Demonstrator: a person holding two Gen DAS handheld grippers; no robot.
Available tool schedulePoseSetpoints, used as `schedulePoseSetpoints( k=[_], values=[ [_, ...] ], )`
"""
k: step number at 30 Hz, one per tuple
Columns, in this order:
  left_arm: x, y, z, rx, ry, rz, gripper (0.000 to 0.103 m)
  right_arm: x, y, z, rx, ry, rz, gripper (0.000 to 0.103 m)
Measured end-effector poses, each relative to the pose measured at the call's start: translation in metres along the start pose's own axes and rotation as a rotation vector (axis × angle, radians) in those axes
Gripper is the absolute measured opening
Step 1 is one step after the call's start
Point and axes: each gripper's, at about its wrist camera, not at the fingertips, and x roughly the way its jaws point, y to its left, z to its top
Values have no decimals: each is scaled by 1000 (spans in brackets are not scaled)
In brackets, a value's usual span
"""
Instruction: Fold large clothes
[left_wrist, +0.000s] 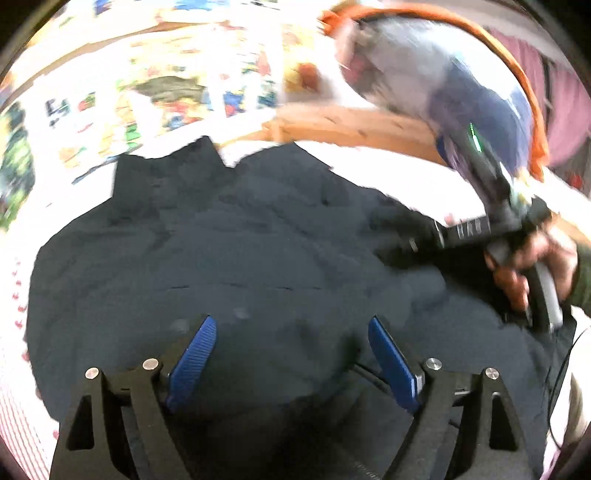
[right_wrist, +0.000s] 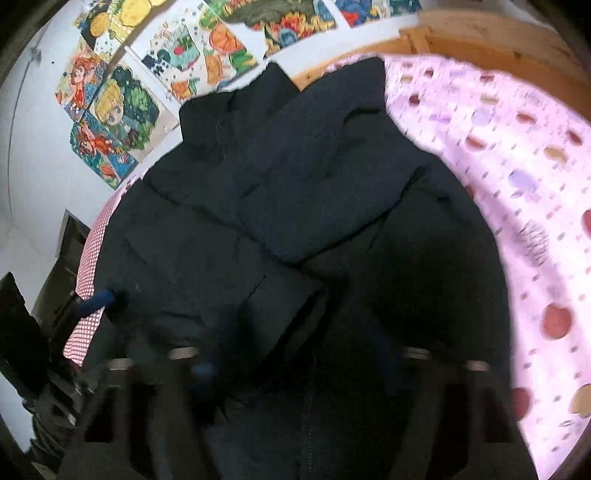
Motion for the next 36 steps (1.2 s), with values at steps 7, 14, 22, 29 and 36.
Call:
schedulePoseSetpoints(
  k=[7,14,22,29,36],
  values=[
    [-23,77,-4,-332,-3,199,84,-23,21,8,-63,-121,-35,5],
    [-37,138,-17,-536,-49,305,84,-73,67,57,-220,-408,-235,4],
    [-13,170,-18,-598,31,291,84,-46,52,102,-292,-411,-410,4],
    [21,176,3,-514,58,319,84,-18,41,104,-314,-399,-549,26],
    [61,162,14,-358,56,327,84,-10,78,95,-517,-433,-421,68]
  ],
)
